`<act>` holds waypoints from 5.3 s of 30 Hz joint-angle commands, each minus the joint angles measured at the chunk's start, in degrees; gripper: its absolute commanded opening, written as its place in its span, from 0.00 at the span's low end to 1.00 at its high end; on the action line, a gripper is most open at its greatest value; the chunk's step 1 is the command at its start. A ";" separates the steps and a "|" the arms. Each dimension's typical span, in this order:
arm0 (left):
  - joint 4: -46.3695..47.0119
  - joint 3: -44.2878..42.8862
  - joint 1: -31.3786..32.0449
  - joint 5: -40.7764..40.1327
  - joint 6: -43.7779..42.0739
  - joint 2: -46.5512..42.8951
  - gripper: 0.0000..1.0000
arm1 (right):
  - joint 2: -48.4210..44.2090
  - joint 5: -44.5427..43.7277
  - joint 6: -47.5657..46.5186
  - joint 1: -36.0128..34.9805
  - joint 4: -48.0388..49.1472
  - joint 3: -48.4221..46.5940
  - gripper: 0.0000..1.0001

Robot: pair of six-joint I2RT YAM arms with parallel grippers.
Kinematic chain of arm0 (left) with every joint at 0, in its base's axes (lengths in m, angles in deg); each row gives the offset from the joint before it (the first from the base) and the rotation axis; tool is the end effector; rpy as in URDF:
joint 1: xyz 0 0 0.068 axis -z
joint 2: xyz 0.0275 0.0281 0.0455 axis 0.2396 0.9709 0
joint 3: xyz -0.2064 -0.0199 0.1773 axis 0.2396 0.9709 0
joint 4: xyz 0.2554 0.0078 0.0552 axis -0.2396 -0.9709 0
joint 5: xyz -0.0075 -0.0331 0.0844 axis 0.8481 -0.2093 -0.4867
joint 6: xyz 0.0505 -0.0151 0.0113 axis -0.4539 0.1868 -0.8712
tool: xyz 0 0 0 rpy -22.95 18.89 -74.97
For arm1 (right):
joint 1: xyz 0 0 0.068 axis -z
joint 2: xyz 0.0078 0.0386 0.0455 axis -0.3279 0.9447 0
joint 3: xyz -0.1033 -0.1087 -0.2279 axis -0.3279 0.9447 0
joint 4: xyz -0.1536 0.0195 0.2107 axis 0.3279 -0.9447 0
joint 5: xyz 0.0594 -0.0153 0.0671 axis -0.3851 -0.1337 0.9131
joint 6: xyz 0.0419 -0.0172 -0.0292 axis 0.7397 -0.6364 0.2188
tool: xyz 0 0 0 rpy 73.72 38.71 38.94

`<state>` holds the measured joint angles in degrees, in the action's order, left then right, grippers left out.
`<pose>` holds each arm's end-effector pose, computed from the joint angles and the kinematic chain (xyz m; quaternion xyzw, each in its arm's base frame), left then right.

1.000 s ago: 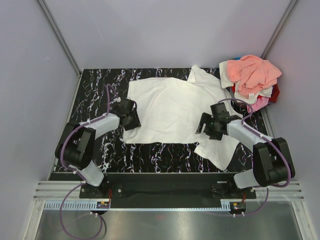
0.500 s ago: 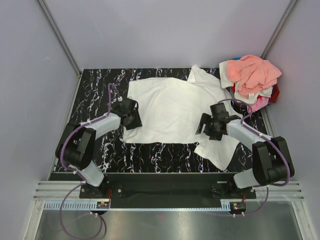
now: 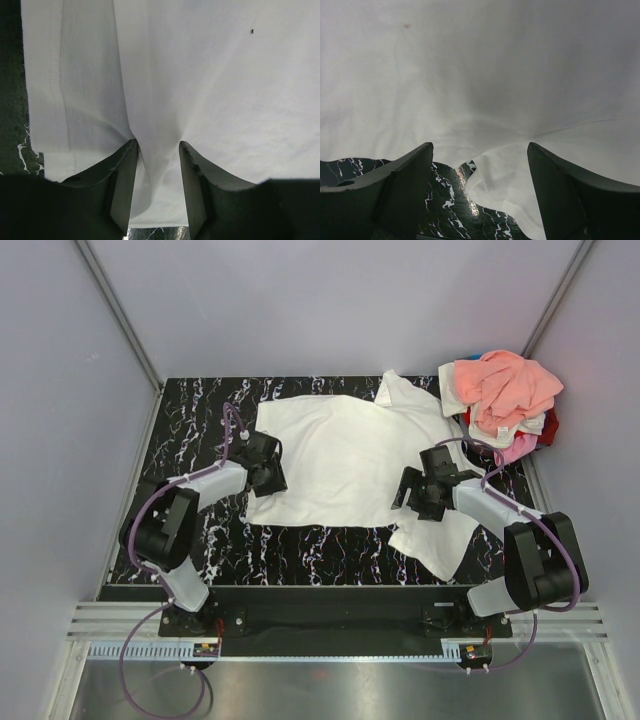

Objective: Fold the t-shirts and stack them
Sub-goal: Flatten the tshirt out

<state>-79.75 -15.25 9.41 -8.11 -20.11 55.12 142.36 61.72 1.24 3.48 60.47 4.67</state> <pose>0.3084 -0.1300 0.1663 -0.1163 0.9555 -0.1044 0.2503 0.2572 0.0748 0.1769 0.1188 0.9634 0.1261 0.2043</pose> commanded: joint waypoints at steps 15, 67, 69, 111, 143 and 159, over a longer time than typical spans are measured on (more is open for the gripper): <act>-0.26 -5.27 0.29 -4.58 -1.33 2.88 0.35 | 1.00 1.00 -0.16 -0.42 1.53 -0.54 0.82; -4.22 19.93 -16.76 -5.20 0.86 -29.29 0.60 | 0.91 1.44 -0.68 -0.42 1.97 -0.10 0.82; -4.74 19.78 -16.76 -4.67 0.25 -28.33 0.60 | 0.91 1.61 -0.95 -0.42 2.05 -0.10 0.81; 3.17 18.72 -16.85 -2.91 -4.24 -19.27 0.00 | -15.59 -11.56 11.25 -0.34 -15.66 0.87 0.89; 2.82 18.72 -16.85 -3.09 -4.15 -19.89 0.00 | -17.90 -6.82 22.70 -3.59 -22.38 12.56 0.40; 1.85 18.89 -16.85 -3.61 -3.89 -21.81 0.00 | -25.45 -3.21 21.03 -6.05 -23.07 13.27 0.00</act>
<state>-79.09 3.26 -7.36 -10.19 -23.56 36.72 120.11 58.20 22.79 -1.98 38.46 19.20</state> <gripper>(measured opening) 0.016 0.011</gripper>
